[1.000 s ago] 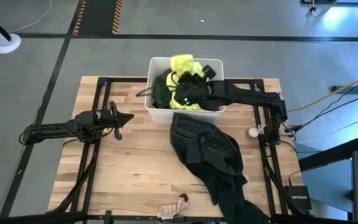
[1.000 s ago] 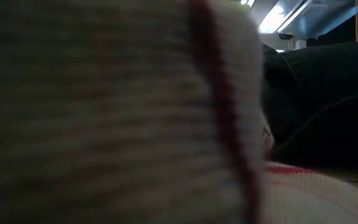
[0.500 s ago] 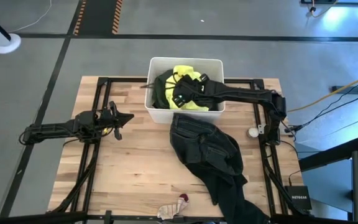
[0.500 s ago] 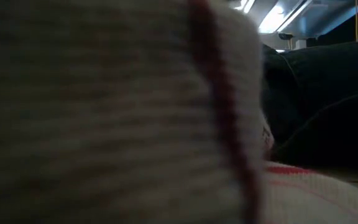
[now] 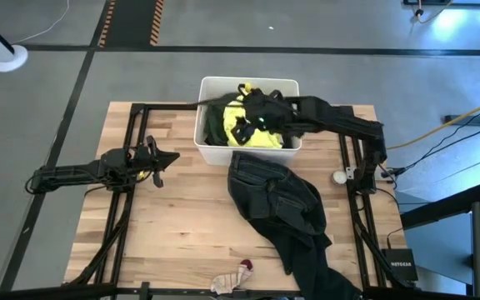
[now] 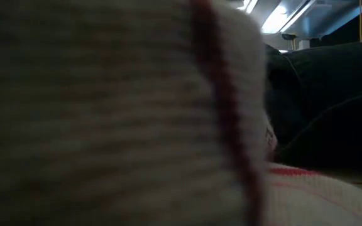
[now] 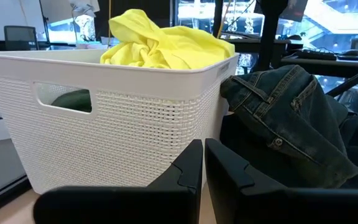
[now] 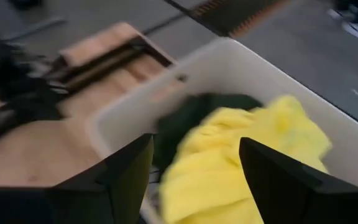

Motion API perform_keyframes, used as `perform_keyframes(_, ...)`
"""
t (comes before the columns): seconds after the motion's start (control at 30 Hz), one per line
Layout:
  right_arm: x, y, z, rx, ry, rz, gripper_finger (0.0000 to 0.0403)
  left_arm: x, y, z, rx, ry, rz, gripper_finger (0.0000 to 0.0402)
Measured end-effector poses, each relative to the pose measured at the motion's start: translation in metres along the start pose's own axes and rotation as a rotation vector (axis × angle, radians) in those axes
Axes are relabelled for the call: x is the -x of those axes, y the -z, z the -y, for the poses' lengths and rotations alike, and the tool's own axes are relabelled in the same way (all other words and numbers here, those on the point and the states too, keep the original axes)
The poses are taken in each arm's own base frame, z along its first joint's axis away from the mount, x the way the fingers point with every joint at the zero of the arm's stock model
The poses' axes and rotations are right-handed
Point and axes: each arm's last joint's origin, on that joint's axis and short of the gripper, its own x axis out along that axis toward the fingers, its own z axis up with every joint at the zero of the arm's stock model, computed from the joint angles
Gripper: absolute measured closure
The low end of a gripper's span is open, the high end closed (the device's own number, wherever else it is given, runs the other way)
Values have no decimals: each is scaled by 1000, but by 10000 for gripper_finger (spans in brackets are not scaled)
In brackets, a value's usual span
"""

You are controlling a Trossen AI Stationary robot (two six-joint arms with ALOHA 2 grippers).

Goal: Sort clothes
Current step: Put the yellow shirt into the white laundry organizer, then put the blue pants into the white laundry organizer

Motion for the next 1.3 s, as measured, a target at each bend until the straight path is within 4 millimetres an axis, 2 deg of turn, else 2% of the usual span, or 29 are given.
perform_keyframes(0.1, 23, 6, -22, 60, -81, 18, 146, 0, 0, 0, 2, 0, 0, 389)
perform_keyframes(0.2, 42, 25, -44, 144, -138, -23, 146, 0, 0, 0, 28, 0, 0, 389)
perform_keyframes(0.3, 57, 53, -60, 221, -138, -120, 146, 0, 0, 0, 178, 8, -2, 389)
perform_keyframes(0.4, 67, 81, -72, 220, -106, -223, 146, 0, 0, 0, 333, 15, -4, 389)
perform_keyframes(0.57, 84, 128, -91, 221, -50, -300, 146, 0, 0, 1, 367, 22, -7, 389)
perform_keyframes(0.67, 95, 159, -98, 196, -12, -345, 146, 0, 1, 2, 363, 85, -24, 389)
perform_keyframes(0.8, 110, 195, -90, 127, 30, -388, 146, 0, 1, 5, 333, 164, -36, 389)
perform_keyframes(1.03, 129, 248, -49, -86, 125, -315, 146, 2, -4, 12, 283, 283, -10, 389)
perform_keyframes(1.3, 116, 292, -12, -252, 137, -262, 146, 1, -9, 26, 184, 370, -17, 389)
